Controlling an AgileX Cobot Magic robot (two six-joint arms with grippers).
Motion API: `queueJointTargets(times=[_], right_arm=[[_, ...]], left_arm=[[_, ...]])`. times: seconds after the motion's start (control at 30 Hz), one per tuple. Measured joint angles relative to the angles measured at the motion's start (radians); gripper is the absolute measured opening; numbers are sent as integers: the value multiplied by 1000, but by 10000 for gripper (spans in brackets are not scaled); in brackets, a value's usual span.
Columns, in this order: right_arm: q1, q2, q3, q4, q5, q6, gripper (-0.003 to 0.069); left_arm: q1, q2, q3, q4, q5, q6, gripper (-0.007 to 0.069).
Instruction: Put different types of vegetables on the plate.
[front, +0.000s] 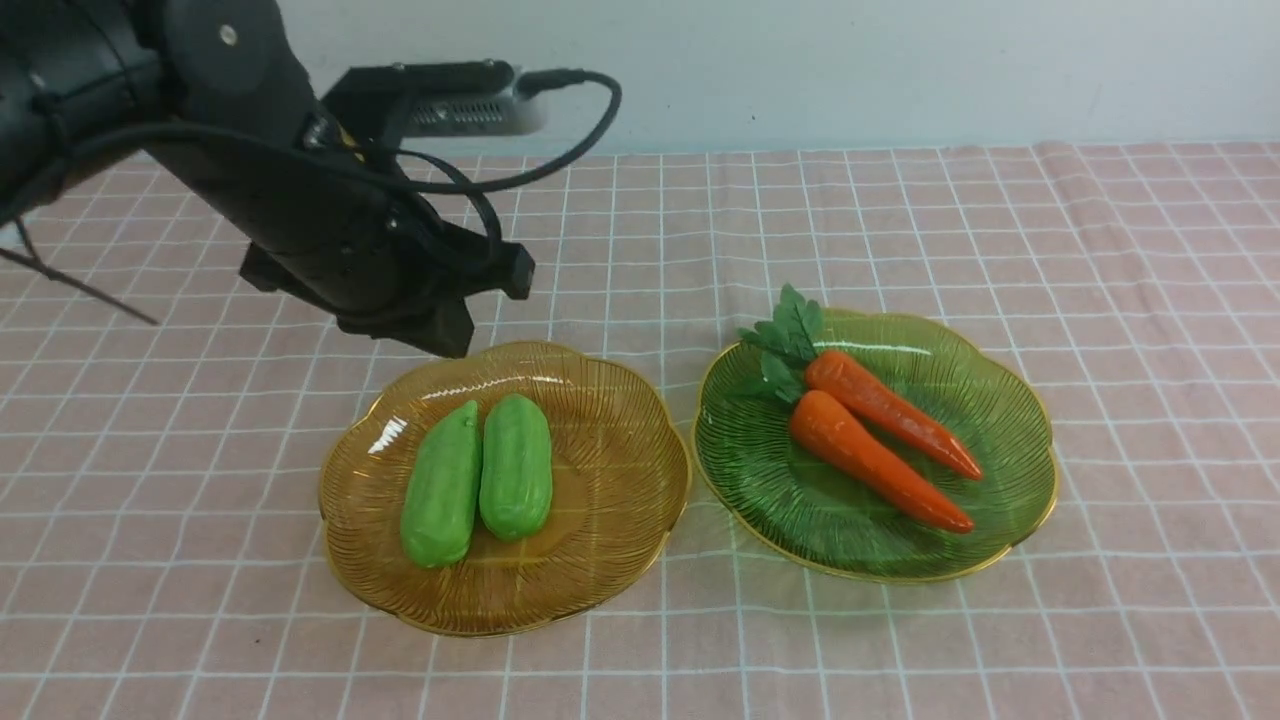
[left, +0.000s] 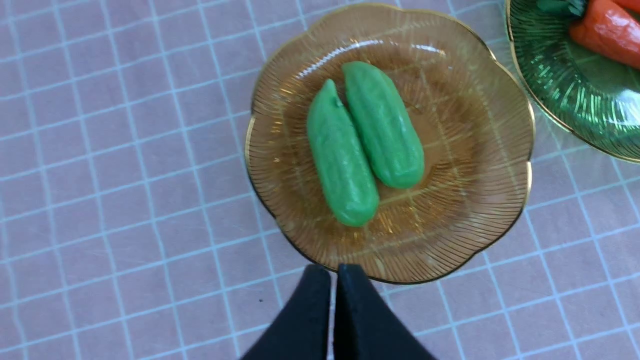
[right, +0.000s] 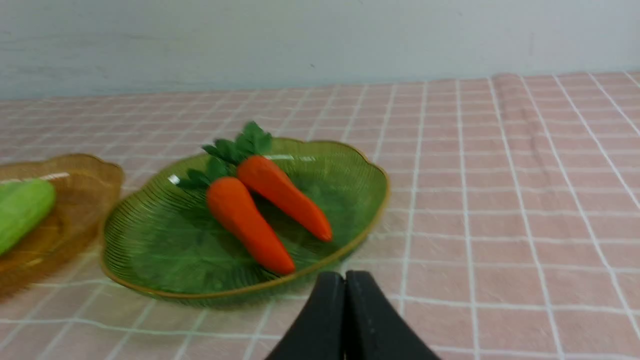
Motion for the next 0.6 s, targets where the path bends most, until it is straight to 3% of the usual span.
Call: queueJointTargets(times=[0.33,0.6], right_arm=[[-33,0,0,-2,8,0,-15],[-34,0,0,-2,14,0,-15]], left_arm=[[0,-215,51,75,5,-1,-3],[0,-496,292,88,8,-1,-3]])
